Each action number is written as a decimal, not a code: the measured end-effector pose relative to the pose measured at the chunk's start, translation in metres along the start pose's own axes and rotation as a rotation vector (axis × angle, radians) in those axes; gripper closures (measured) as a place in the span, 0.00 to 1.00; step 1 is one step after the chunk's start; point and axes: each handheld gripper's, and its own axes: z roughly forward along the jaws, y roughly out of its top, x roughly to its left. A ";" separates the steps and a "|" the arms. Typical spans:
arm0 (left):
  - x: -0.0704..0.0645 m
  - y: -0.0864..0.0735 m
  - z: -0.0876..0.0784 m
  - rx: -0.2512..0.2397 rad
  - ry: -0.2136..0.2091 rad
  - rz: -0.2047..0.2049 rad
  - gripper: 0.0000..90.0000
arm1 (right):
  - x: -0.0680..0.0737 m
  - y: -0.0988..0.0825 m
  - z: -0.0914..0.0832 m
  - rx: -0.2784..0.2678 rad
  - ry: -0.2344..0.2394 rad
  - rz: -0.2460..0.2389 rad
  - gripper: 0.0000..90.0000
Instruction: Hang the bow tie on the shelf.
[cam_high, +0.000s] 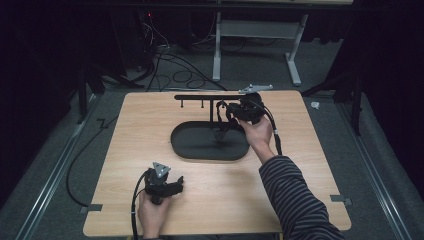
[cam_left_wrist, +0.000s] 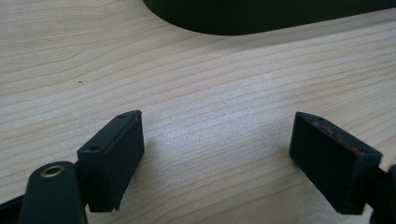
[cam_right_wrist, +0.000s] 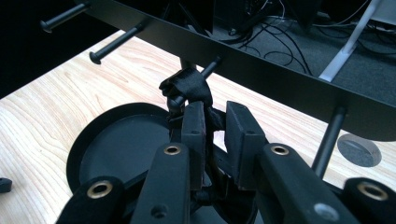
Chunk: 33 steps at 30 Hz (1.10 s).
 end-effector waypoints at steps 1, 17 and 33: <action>0.000 0.000 0.000 0.000 0.000 0.000 0.20 | -0.001 0.000 0.001 0.002 -0.003 0.002 0.88; 0.000 0.000 0.000 0.000 0.000 0.002 0.20 | -0.005 -0.003 -0.015 -0.027 0.007 0.017 0.75; 0.000 0.000 0.000 -0.001 0.001 0.000 0.20 | -0.017 -0.015 -0.044 -0.064 0.016 0.033 0.66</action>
